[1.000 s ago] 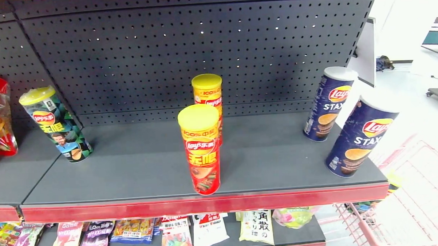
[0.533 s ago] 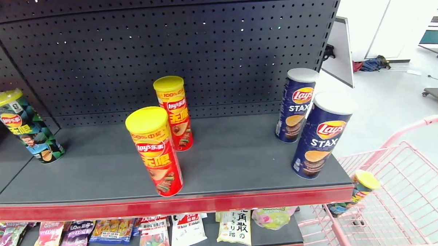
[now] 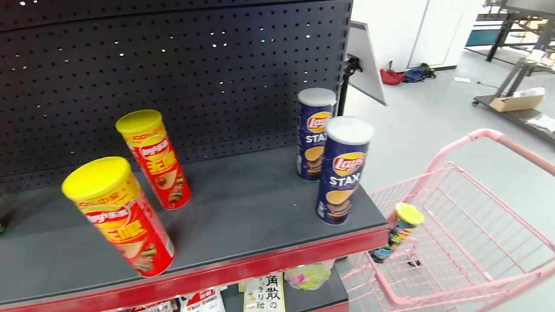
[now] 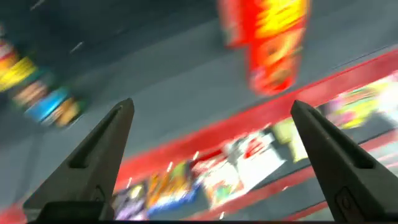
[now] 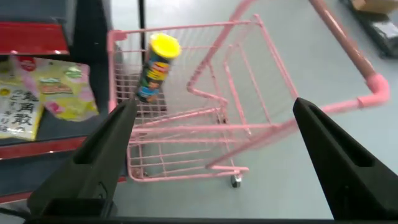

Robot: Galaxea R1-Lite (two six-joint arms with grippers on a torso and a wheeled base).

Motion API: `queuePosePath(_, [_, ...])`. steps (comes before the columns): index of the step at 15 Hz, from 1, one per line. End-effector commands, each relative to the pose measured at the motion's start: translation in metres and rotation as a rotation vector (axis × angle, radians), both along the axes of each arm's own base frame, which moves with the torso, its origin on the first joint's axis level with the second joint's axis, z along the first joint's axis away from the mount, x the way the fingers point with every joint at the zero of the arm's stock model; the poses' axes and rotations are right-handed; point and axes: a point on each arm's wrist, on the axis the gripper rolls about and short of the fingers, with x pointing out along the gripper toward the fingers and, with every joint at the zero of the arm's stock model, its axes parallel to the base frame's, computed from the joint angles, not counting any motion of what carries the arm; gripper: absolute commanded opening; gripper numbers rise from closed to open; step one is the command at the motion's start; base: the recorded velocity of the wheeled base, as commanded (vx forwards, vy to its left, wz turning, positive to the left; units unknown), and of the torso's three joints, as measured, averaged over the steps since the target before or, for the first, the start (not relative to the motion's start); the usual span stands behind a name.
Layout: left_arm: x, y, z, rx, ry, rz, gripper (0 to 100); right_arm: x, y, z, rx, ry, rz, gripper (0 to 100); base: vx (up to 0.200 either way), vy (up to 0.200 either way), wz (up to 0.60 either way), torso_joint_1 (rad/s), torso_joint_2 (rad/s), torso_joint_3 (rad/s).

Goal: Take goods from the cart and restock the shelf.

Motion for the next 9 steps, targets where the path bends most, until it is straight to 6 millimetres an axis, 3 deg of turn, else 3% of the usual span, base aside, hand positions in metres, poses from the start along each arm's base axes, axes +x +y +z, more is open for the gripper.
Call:
queuePosePath(1, [-0.0034,0.0009,-0.0014,-0.007,-0.020,-0.014,100,0.0002,0.0000,-0.0001,-0.001,0.002,0.000,100,0.000,0.000,-0.60,0.002,0.00,-0.002])
queuePosePath(2, [-0.0042,0.0009,-0.0023,-0.007,-0.017,-0.026,100,0.0004,0.0000,-0.0001,-0.001,0.003,-0.001,100,0.000,0.000,-0.60,0.007,0.00,0.002])
queuePosePath(9, [-0.0097,0.0033,-0.0041,-0.020,-0.040,-0.126,100,0.0010,-0.0001,-0.0070,-0.025,0.024,0.002,100,0.000,0.000,0.00,0.000,0.00,0.000])
